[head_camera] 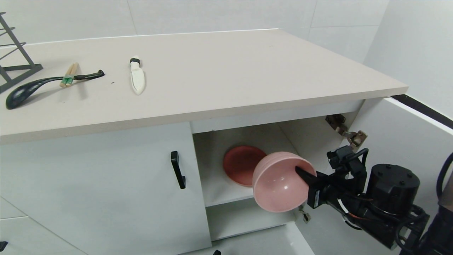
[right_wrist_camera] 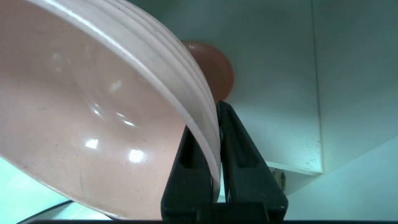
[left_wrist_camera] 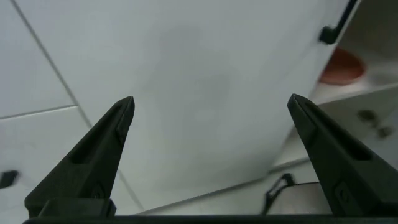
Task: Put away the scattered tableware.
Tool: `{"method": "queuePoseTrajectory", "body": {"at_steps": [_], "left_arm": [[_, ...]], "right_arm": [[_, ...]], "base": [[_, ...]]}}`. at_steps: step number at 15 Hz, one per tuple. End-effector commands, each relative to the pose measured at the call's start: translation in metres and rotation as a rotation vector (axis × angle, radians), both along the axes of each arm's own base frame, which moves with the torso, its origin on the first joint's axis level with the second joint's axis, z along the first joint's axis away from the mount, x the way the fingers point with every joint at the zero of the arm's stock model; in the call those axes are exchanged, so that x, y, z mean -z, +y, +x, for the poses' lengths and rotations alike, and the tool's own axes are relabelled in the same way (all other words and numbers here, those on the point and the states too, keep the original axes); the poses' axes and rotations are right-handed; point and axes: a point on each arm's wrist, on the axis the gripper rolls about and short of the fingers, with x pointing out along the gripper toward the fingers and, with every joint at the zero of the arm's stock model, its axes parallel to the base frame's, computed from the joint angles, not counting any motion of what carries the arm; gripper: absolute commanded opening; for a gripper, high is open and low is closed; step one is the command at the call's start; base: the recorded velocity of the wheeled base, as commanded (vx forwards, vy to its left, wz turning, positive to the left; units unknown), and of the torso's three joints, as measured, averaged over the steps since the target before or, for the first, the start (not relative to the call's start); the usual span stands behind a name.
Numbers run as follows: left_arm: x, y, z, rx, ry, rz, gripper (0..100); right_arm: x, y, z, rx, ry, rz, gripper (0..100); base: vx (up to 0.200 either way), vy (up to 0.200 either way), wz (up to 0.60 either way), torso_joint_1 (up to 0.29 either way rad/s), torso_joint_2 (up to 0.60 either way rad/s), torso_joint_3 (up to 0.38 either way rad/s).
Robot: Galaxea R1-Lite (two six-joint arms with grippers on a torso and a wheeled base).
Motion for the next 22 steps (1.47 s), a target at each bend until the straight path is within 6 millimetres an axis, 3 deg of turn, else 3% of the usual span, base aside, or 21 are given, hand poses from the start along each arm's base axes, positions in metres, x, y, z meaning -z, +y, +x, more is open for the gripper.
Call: {"method": "queuePoseTrajectory", "body": {"at_steps": [1, 4, 6, 9, 13, 16, 19, 22], "left_arm": [[-0.001, -0.001, 0.000, 0.051, -0.002, -0.016, 100], [-0.001, -0.001, 0.000, 0.030, -0.003, -0.012, 100], [-0.001, 0.001, 0.000, -0.041, -0.015, 0.009, 100], [-0.001, 0.000, 0.000, -0.016, 0.000, -0.081, 100], [-0.002, 0.000, 0.000, -0.008, -0.005, -0.084, 100], [0.000, -0.001, 0.000, 0.047, -0.019, 0.042, 100], [0.006, 0.004, 0.002, -0.162, 0.017, 0.088, 100], [0.006, 0.003, 0.002, -0.132, 0.020, 0.068, 100]], "right_arm": [[0.013, 0.007, 0.011, 0.004, 0.030, -0.001, 0], [0.027, 0.013, 0.028, 0.015, 0.049, 0.006, 0], [0.025, 0.016, 0.031, 0.013, 0.033, 0.015, 0], [0.021, 0.033, 0.038, -0.031, -0.014, 0.030, 0], [0.026, 0.035, 0.041, -0.033, -0.007, 0.026, 0], [0.022, 0.040, 0.050, -0.033, -0.041, 0.041, 0], [0.016, 0.041, 0.058, -0.025, -0.069, 0.067, 0], [0.016, 0.040, 0.070, -0.051, -0.084, 0.092, 0]], "base": [[0.000, 0.000, 0.00, 0.000, 0.00, 0.000], [0.000, 0.000, 0.00, 0.000, 0.00, 0.000], [0.000, 0.000, 0.00, 0.000, 0.00, 0.000], [0.000, 0.000, 0.00, 0.000, 0.00, 0.000], [0.000, 0.000, 0.00, 0.000, 0.00, 0.000], [0.000, 0.000, 0.00, 0.000, 0.00, 0.000], [0.000, 0.000, 0.00, 0.000, 0.00, 0.000], [0.000, 0.000, 0.00, 0.000, 0.00, 0.000]]}}
